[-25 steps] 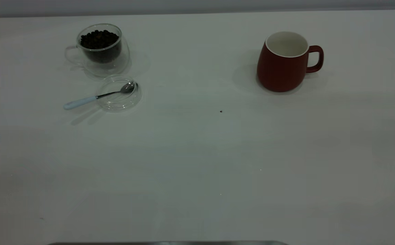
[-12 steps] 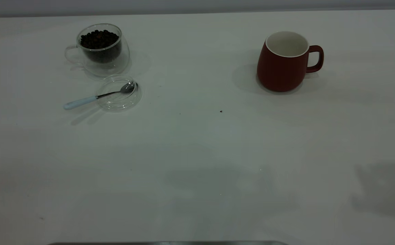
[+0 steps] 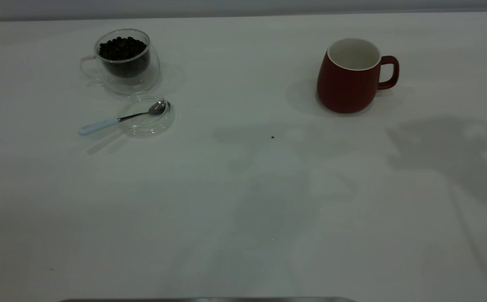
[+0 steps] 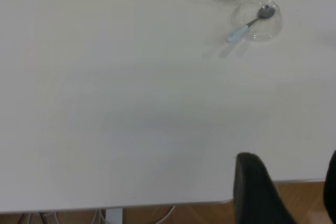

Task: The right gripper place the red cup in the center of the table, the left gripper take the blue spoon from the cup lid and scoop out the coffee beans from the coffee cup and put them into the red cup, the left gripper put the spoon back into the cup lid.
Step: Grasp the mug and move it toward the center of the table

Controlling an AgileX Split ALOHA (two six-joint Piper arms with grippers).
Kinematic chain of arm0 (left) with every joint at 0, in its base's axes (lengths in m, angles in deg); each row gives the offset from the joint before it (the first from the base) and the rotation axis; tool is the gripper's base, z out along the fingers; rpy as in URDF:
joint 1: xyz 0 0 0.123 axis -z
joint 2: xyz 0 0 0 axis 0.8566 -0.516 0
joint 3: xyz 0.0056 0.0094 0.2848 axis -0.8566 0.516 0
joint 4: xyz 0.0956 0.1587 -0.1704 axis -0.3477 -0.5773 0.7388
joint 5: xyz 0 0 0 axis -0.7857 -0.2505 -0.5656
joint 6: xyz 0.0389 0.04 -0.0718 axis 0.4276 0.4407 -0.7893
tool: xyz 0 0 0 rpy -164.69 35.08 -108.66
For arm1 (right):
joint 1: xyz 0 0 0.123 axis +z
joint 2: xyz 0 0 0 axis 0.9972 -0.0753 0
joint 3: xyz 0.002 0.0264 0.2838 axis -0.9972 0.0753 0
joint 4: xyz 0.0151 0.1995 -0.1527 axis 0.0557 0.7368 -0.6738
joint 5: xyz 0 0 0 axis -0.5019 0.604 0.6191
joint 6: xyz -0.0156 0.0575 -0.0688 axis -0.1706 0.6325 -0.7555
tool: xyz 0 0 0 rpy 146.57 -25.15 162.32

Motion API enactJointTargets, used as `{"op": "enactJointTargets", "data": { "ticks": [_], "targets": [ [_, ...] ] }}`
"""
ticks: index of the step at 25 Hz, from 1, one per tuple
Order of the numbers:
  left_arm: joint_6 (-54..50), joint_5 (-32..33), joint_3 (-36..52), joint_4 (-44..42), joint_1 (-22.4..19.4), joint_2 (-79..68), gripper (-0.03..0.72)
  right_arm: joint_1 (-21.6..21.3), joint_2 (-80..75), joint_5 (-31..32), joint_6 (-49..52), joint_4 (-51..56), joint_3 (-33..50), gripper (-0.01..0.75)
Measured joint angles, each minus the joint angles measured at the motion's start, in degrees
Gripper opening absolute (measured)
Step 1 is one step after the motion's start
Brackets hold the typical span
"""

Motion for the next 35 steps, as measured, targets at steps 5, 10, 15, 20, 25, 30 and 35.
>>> {"op": "enactJointTargets", "data": {
  "ticks": [5, 10, 15, 20, 25, 30, 35],
  "targets": [
    [0.0, 0.0, 0.0, 0.0, 0.0, 0.0, 0.379, 0.0, -14.7, 0.0, -12.3, 7.6, -11.1, 0.585],
    [0.1, 0.0, 0.0, 0.0, 0.0, 0.0, 0.379, 0.0, -27.7, 0.1, -14.9, 10.8, -20.9, 0.585],
    [0.1, 0.0, 0.0, 0.0, 0.0, 0.0, 0.379, 0.0, -34.6, 1.4, -15.2, 11.3, -26.3, 0.585],
    [0.1, 0.0, 0.0, 0.0, 0.0, 0.0, 0.379, 0.0, -39.3, 1.6, -15.4, 12.1, -29.6, 0.585],
    [0.1, 0.0, 0.0, 0.0, 0.0, 0.0, 0.379, 0.6, -41.1, 2.3, -15.4, 12.2, -29.7, 0.585],
    [0.1, 0.0, 0.0, 0.0, 0.0, 0.0, 0.379, 3.0, -42.2, 3.0, -15.4, 12.5, -30.1, 0.571],
    [0.1, 0.0, 0.0, 0.0, 0.0, 0.0, 0.379, 7.0, -42.9, 3.7, -15.4, 12.4, -30.1, 0.556]
  ]
}}
